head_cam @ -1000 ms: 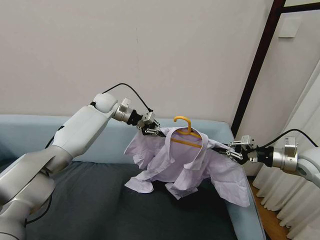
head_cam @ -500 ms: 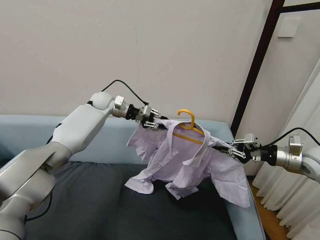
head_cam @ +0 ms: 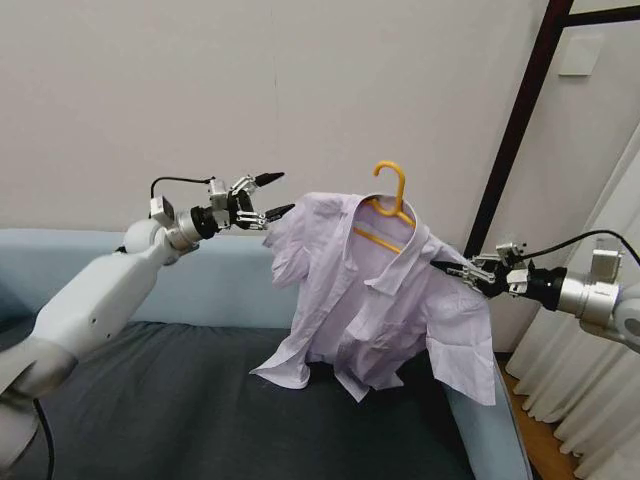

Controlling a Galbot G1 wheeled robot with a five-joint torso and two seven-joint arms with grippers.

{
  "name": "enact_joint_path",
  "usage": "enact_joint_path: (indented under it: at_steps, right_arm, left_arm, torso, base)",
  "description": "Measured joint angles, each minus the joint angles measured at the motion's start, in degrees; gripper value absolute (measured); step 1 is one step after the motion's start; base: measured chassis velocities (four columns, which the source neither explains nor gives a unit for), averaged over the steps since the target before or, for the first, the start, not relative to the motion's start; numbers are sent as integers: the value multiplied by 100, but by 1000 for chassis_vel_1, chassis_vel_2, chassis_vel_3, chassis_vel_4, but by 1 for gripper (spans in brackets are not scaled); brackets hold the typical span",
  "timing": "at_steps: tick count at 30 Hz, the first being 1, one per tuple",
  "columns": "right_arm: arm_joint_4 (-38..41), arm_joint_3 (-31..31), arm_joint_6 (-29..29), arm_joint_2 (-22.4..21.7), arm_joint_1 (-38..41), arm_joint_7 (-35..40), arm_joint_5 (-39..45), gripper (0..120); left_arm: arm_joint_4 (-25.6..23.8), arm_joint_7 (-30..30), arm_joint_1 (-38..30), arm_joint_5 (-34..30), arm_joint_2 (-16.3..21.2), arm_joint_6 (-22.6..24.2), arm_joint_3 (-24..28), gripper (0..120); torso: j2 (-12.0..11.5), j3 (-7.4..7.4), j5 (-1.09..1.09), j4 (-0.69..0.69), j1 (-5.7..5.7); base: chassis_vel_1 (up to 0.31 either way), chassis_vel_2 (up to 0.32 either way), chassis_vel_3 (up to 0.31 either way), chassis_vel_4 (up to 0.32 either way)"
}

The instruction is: Pick up the clothes from the sofa and hang them on the clothes hanger.

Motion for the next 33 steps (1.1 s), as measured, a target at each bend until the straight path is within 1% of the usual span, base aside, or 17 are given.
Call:
enact_joint_path:
  at_steps: [1,2,4,5,7,8,9,10,16,19,21,24,27,28,29,30,33]
  right_arm:
    - [0,0,0,0,0,0,0,6]
    - [124,-21,-146,-19,122,309,246,6]
    - [287,-74,-343,-12,326,844,632,6]
    - [287,-74,-343,-12,326,844,632,6]
    - [469,-158,-567,78,576,1742,1077,6]
    - [491,-167,-601,102,618,1883,1146,6]
    - [544,-187,-689,213,706,2327,1284,6]
    - [544,-187,-689,213,706,2327,1284,6]
    - [474,-155,-789,711,693,3288,1257,6]
    - [418,-122,-791,828,646,3419,1142,6]
    - [291,-5,-791,1127,490,3751,729,6]
    - [275,120,-793,1266,415,3934,635,6]
    - [306,510,-976,1461,331,4207,514,6]
    - [306,510,-976,1461,331,4207,514,6]
    - [368,640,-1076,1449,320,4318,491,6]
    - [389,658,-1094,1427,319,4351,493,6]
    - [626,881,-1219,1035,313,4898,930,6]
  left_arm:
    - [0,0,0,0,0,0,0,99]
    - [-242,-243,362,73,0,8,-206,100]
    - [-555,-519,915,279,-20,52,-472,100]
    - [-555,-519,915,279,-20,52,-472,100]
    - [-865,-835,1508,719,-82,102,-739,100]
    - [-921,-911,1599,802,-97,110,-790,100]
    - [-1100,-1134,1886,1032,-158,135,-951,100]
    - [-1100,-1134,1886,1032,-158,135,-951,100]
    - [-1670,-1771,2776,1526,-445,216,-1282,100]
    - [-1757,-1893,2933,1619,-506,218,-1341,100]
    - [-2031,-2189,3488,1876,-767,215,-1650,100]
    - [-2133,-2335,3781,2022,-930,209,-1833,100]
    - [-2240,-2499,4370,2432,-1411,141,-2295,100]
    - [-2240,-2499,4370,2432,-1411,141,-2295,100]
    - [-2254,-2510,4604,2576,-1617,99,-2441,100]
    - [-2257,-2512,4670,2615,-1674,89,-2482,100]
    - [-2247,-2523,5044,2896,-2021,-51,-2712,100]
  torso:
    - [0,0,0,0,0]
    - [0,1,-7,0,1]
    - [1,0,3,2,-1]
    - [1,0,3,2,-1]
    - [0,1,-3,3,0]
    - [0,1,-4,3,0]
    - [0,0,2,2,-1]
    - [0,0,2,2,-1]
    - [0,1,1,0,0]
    - [0,1,3,0,0]
    - [-1,2,5,2,1]
    - [0,2,5,3,1]
    - [0,1,4,2,0]
    - [0,1,4,2,0]
    - [-1,1,3,1,1]
    - [0,1,3,1,1]
    - [0,1,3,1,0]
  base:
    - [0,0,0,0]
    - [0,0,0,0]
    - [0,0,0,0]
    - [0,0,0,0]
    - [0,0,0,0]
    - [0,0,0,0]
    - [0,0,0,0]
    - [0,0,0,0]
    - [0,0,0,0]
    - [0,0,0,0]
    - [0,0,0,0]
    - [0,0,0,0]
    - [0,0,0,0]
    - [0,0,0,0]
    - [0,0,0,0]
    - [0,0,0,0]
    - [0,0,0,0]
